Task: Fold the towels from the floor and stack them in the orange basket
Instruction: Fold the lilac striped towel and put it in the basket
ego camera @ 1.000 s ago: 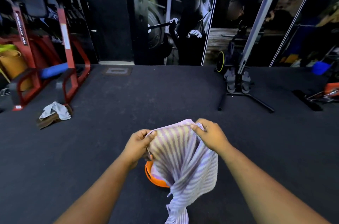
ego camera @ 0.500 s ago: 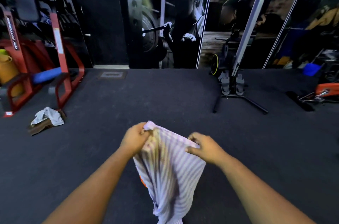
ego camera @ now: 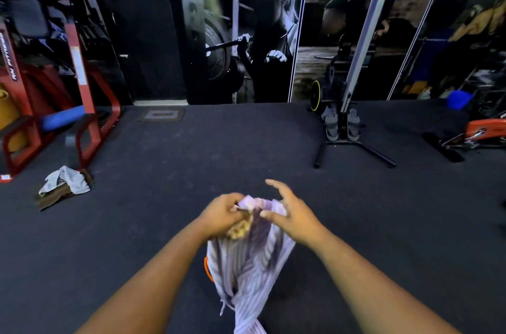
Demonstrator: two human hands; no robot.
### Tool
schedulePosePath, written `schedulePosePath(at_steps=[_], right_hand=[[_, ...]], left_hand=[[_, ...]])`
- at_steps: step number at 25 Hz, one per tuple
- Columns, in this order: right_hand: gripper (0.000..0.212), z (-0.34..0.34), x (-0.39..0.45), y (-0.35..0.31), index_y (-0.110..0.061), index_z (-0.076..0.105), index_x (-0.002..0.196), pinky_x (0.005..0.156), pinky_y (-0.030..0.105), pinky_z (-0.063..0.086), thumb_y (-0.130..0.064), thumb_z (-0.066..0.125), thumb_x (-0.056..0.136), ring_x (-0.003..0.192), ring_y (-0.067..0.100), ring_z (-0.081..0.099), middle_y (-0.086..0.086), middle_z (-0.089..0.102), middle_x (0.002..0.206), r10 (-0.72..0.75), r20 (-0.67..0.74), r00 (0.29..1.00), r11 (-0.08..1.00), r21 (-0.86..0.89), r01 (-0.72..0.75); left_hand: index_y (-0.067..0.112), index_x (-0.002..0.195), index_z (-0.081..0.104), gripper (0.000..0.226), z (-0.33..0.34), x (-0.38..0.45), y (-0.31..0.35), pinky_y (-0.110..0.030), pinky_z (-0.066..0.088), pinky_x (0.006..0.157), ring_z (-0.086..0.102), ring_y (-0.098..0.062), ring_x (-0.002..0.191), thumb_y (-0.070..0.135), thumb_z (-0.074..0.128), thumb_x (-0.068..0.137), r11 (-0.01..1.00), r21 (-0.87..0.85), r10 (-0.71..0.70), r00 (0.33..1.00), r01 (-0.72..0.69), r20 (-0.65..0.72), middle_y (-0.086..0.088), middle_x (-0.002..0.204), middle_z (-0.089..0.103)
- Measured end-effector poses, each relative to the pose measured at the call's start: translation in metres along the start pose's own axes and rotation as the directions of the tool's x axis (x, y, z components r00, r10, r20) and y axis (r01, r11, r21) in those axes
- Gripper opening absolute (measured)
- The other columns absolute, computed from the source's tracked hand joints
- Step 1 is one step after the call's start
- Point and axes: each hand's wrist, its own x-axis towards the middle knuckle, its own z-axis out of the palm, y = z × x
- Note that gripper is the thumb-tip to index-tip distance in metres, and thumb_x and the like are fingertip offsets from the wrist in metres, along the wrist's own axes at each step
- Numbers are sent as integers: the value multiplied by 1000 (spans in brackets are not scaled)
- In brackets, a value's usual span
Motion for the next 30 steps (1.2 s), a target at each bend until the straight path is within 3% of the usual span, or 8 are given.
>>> schedulePosePath(at_steps=[2, 5, 9, 13, 17, 20, 24, 30], right_hand=[[51, 3, 6, -2, -40, 54, 138, 91, 27, 50, -33, 73, 91, 109, 8, 63, -13, 69, 123, -25, 164, 986, 978, -198, 57], [7, -4, 9, 13, -24, 63, 95, 77, 42, 53, -29, 67, 93, 90, 25, 68, 0, 73, 93, 0, -8, 1000, 957, -289, -3], [10, -31, 4, 40, -18, 67, 93, 84, 39, 53, -28, 68, 94, 94, 23, 68, 1, 73, 95, 232, -162, 959, 963, -100, -250], [23, -33, -1, 50, -14, 61, 83, 75, 38, 49, -32, 66, 95, 85, 23, 65, 0, 68, 84, 383, -178, 906, 916, -54, -398], [13, -25, -6, 41, -13, 60, 95, 75, 35, 48, -24, 66, 92, 88, 15, 62, -5, 66, 96, 483, -211, 850, 875, 106, -472], [15, -10, -9, 20, -5, 58, 95, 63, 29, 45, -13, 71, 93, 77, 14, 58, 2, 64, 94, 524, -201, 827, 803, 440, -402], [3, 0, -20, -10, -8, 65, 99, 64, 31, 59, -7, 66, 97, 73, 21, 70, 17, 70, 94, 421, 82, 903, 606, 715, -347], [15, 2, -22, -13, -22, 73, 90, 68, 34, 55, -9, 80, 86, 71, 10, 70, 0, 75, 80, 87, 19, 996, 928, 361, -88]], left_hand=[[26, 98, 71, 24, 7, -1, 13, -33, 55, 77, 67, -8, 81, 38, 76, 77, 992, -67, 118, 984, -110, 136, 0, 91, 76], [32, 130, 57, 58, 11, -5, 0, -25, 51, 75, 63, 0, 78, 30, 84, 79, 981, -84, 181, 980, -174, 79, 15, 86, 71], [40, 106, 67, 35, 5, -21, -43, -31, 54, 79, 65, 3, 78, 36, 78, 73, 997, -70, -1, 987, -11, -160, 27, 88, 71], [21, 78, 80, 13, 10, -33, -56, -33, 54, 68, 69, -7, 67, 10, 82, 85, 954, -267, -202, 953, 139, -225, 2, 78, 79], [-7, 86, 74, 12, 34, -41, -27, -28, 52, 49, 64, -18, 54, 3, 79, 86, 682, -720, -463, 837, 126, -292, -16, 66, 71], [-7, 107, 74, 16, 50, -39, -10, -36, 62, 67, 71, -25, 75, 1, 65, 96, 608, -787, -365, 916, 102, -164, -25, 90, 76], [4, 116, 72, 19, 62, -41, 11, -48, 59, 88, 74, -29, 98, 5, 65, 98, 690, -724, -164, 977, 16, -135, -16, 106, 78], [1, 93, 77, 9, 57, -36, 11, -49, 55, 80, 65, -34, 80, 9, 78, 88, 613, -789, -282, 919, -48, -275, -30, 90, 74]])
